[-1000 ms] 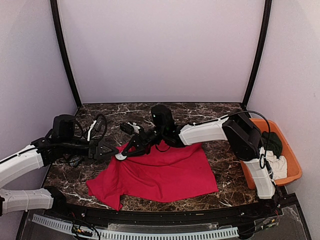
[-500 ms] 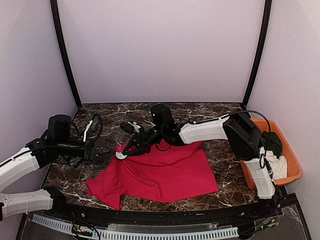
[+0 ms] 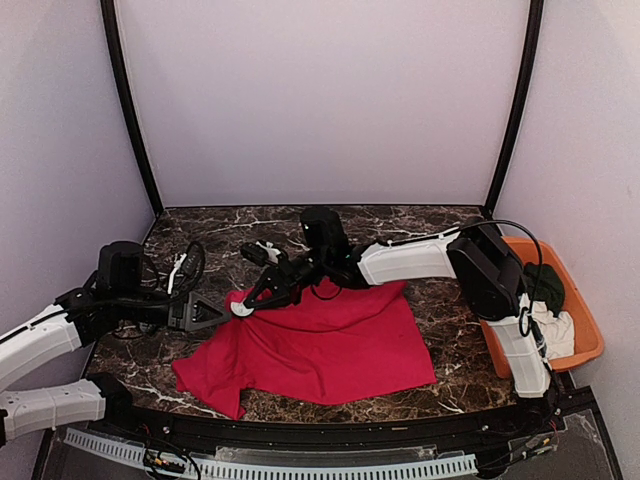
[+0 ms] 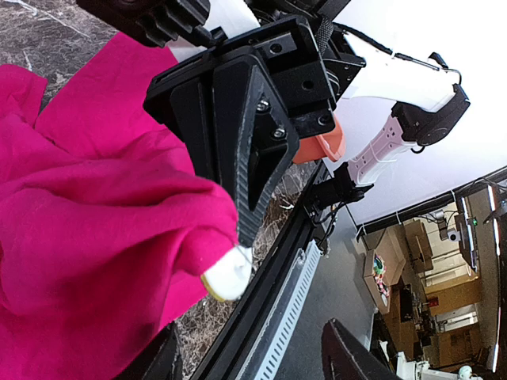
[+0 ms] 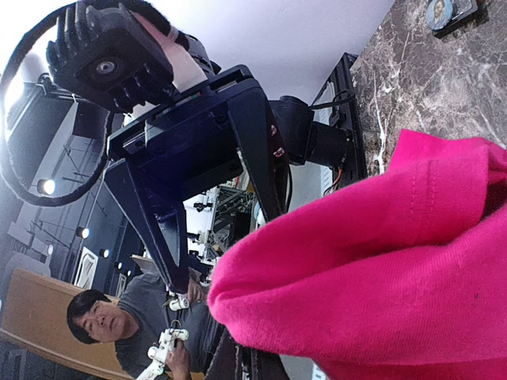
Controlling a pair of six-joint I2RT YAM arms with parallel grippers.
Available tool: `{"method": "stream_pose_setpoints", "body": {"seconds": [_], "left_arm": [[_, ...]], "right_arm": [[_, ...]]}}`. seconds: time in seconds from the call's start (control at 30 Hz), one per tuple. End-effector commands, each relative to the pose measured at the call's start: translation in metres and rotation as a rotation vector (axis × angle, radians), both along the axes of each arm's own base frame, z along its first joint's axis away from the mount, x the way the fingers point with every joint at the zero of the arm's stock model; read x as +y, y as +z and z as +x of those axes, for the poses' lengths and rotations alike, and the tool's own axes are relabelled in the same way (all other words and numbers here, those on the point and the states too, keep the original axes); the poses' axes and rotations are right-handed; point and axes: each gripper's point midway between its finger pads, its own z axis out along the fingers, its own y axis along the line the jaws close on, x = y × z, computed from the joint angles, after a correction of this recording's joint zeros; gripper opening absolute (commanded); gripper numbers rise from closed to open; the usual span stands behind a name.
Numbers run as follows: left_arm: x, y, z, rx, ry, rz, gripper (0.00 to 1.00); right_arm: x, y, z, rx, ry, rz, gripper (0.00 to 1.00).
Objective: Pin the brooch onto the clothing
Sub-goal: Pin the brooch onto the flattened clothing.
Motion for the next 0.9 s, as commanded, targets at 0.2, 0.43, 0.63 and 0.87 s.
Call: {"method": "stream_pose_setpoints", "body": {"seconds": [0.2,0.43,0.63,0.87], "left_arm": [[-0.012,0.009,0.026,-0.054,0.013,-0.05,0.54],[-0.014,0.012,0.03,-0.081,0.008,-0.057,0.45],[-0.011,0.018,0.032,-0.113,0.021,-0.065,0.44],[-0.01,0.014,0.034,-0.107,0.011,-0.065,0.42]], "right_arm": [[0.0,0.027,0.003,-0.057,-0.002,0.069,0.0],[0.0,0.024,0.003,-0.054,0.0,0.064,0.0],[0.0,0.022,0.002,-0.05,0.004,0.06,0.0],[-0.001,0.021,0.002,-0.051,0.003,0.058,0.0]]}}
